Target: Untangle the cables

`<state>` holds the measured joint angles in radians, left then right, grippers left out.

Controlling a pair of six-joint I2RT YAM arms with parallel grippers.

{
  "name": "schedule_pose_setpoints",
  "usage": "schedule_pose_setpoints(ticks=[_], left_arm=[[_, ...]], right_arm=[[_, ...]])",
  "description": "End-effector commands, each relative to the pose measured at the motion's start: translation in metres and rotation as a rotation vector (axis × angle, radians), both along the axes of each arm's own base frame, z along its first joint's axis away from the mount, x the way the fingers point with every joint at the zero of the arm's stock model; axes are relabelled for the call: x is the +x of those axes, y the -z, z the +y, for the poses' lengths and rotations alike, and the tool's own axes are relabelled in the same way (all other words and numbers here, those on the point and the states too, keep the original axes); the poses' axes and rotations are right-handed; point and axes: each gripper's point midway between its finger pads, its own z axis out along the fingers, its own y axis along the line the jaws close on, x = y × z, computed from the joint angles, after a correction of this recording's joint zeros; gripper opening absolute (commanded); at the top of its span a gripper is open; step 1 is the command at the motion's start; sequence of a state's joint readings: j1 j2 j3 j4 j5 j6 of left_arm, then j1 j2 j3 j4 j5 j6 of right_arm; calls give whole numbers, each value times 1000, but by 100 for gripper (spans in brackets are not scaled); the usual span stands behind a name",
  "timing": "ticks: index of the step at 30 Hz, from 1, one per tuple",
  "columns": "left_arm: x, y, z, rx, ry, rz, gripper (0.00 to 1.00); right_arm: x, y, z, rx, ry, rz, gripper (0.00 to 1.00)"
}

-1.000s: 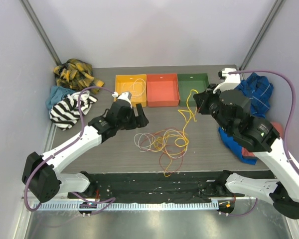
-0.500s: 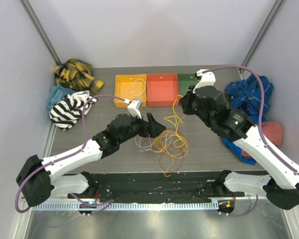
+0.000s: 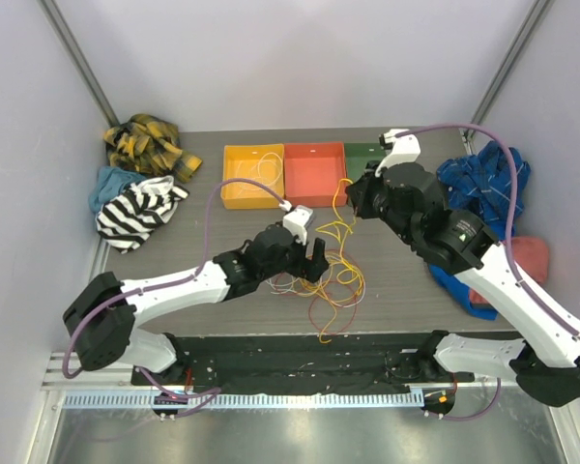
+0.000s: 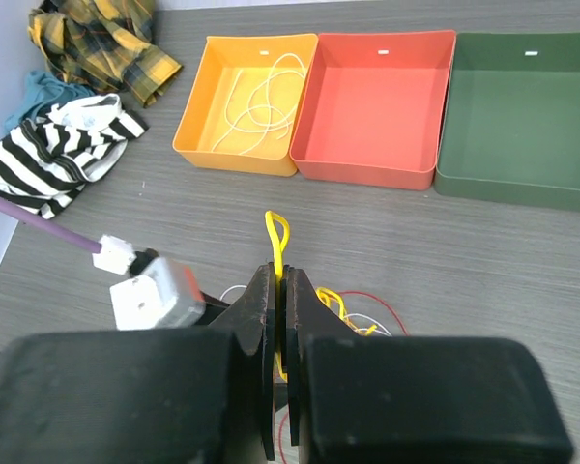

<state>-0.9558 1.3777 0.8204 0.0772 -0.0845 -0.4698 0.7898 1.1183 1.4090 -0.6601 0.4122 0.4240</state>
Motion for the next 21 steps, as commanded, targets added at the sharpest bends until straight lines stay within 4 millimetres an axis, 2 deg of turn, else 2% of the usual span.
schedule_pose_setpoints(ticks=[1,2,3,4,7,10,11,12,15,16,17,18,19,21], left_arm=[[24,14,5,152,-23,-94,82],[27,13,-1,154,-13,-100,82],[27,26,-7,175,11,-79,80],[28,30,-12,181,18,-72,79],[39,40,-20,205,3,-62,69],[44,41,-27,201,9,-53,41],[46,39,-26,208,-3,-55,6],[49,36,-24,214,-24,-55,0],[50,8,-5,229,-100,-75,0],[50,-19,10,208,-144,-108,0],[58,-38,31,224,-246,-157,0],[59,-56,45,229,-287,-192,0],[57,-91,66,217,-330,-232,0],[66,-125,102,237,-437,-285,0]], right_arm=[[-5,-39,-4,71,-10,-89,1],[-6,-41,-4,75,-13,-93,1],[-6,-41,-4,78,-16,-95,1],[-6,-42,-4,76,-16,-97,1],[-8,-44,-6,76,-20,-104,1],[-12,-48,-11,75,-18,-114,1],[-12,-48,-13,71,-13,-116,1],[-12,-50,-16,68,-4,-123,1],[-14,-55,-23,64,16,-135,1],[-14,-56,-28,53,33,-141,1],[-15,-62,-33,56,47,-155,1],[-15,-66,-35,53,56,-162,1],[-15,-74,-42,47,79,-181,1],[-16,-83,-49,48,97,-200,1]])
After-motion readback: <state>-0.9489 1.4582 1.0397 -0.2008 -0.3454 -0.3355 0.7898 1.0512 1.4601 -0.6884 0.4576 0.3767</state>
